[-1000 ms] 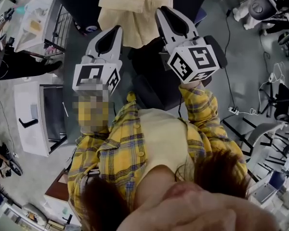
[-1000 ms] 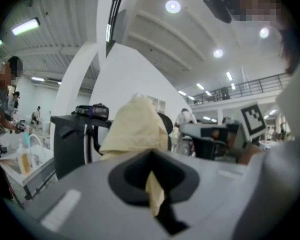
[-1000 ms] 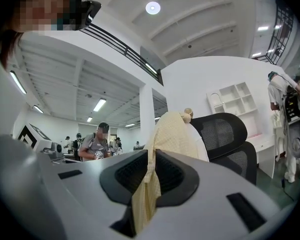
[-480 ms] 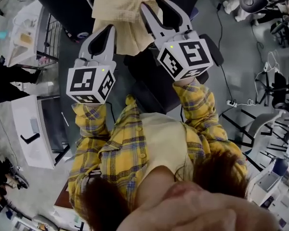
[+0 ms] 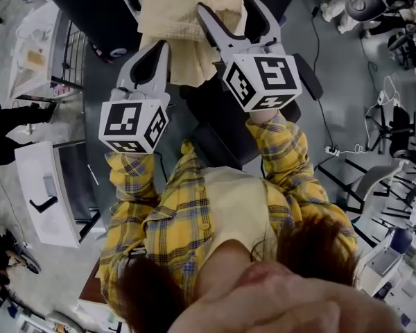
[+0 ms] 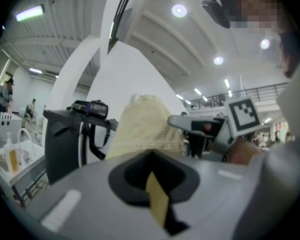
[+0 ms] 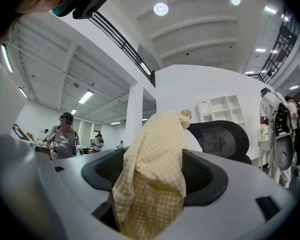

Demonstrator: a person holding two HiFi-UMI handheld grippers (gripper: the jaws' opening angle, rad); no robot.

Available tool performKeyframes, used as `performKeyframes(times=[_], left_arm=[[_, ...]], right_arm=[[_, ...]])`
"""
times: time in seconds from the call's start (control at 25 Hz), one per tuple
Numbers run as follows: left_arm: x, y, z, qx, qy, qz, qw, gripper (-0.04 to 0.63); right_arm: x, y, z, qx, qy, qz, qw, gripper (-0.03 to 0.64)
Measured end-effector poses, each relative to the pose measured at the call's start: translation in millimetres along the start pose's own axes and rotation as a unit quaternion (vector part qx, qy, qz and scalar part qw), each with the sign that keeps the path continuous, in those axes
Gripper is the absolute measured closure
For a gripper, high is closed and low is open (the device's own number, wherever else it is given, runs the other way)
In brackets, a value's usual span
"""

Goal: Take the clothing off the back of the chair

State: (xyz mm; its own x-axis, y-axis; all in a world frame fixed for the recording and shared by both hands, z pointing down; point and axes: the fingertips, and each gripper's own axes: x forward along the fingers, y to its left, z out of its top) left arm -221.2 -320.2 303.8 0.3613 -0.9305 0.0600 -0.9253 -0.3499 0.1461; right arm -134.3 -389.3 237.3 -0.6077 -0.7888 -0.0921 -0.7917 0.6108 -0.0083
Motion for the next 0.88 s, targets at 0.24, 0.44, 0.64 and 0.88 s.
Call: performKeyframes(times=[0.24,0.44,0.64,0.88], left_arm=[[5.9,8.9,-6.9,-0.012,0.001,-0.002,0.9999,0.591],[8.3,8.5,-7.8,-0.015,0.0,-0.002,0.9999,0.591],[8.4,8.8,-10.7,-0.017,0.0,0.002,0.9998,0.591],[4.6,10.8,-9.6,-0.018,-0.002,0.009,0.9998,0.591]], right_arm=[[18.4,-7.8,-7.4,0.021,0.012,0.001,1.0,0.278],[22.1,-3.4,-7.4,0.054,0.012,0.025,0.998,0.276],[28.1,15.5,-14.4,0.032,0.031,0.044,0.998,0.278],[34.0,19.2,-20.3,0.006,0.042,0.032,0.999,0.279]])
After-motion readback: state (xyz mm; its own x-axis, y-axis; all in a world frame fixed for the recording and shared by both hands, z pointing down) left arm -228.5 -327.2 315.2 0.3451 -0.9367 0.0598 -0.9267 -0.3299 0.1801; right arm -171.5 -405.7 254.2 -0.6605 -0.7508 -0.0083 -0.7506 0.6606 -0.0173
